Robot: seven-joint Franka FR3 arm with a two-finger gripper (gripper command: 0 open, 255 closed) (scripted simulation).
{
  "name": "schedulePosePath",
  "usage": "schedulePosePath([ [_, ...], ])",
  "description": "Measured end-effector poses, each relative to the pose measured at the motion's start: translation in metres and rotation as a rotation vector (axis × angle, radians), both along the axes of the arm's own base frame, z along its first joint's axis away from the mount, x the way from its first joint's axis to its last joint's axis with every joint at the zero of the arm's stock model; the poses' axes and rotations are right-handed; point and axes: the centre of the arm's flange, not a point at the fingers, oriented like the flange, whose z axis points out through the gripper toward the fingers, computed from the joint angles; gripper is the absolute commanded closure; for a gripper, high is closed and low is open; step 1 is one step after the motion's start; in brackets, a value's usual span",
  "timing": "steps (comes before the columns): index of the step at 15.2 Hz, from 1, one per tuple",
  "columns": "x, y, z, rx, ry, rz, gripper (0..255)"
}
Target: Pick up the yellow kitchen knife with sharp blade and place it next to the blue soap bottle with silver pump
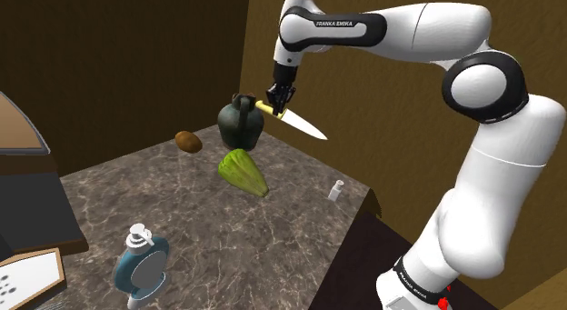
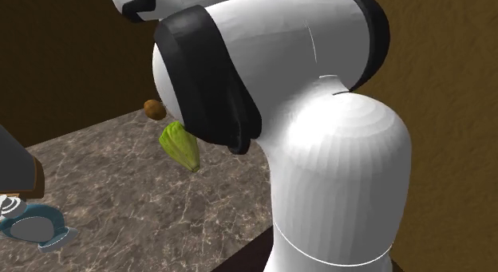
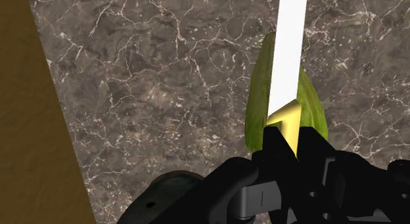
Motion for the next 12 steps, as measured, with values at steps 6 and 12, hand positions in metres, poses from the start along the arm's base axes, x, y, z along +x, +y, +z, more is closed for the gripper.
schedulePosePath([
  [6, -0.043, 0.064, 0.001, 0.000, 0.001, 0.000, 255],
  [12, -0.082, 0.133, 0.001, 0.000, 0.000, 0.000, 255],
])
